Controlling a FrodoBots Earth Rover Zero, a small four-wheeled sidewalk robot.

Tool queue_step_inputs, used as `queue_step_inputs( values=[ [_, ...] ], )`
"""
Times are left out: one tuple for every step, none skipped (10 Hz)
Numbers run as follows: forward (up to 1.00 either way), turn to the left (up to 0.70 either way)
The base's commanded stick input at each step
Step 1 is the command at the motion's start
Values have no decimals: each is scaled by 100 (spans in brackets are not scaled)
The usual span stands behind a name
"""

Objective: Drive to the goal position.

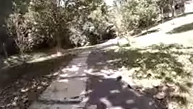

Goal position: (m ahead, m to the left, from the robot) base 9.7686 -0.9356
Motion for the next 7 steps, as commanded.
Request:
queue_step_inputs(
  values=[
    [50,0],
    [50,0],
    [50,0],
    [50,0],
    [50,0],
    [50,0],
    [50,0]
  ],
)
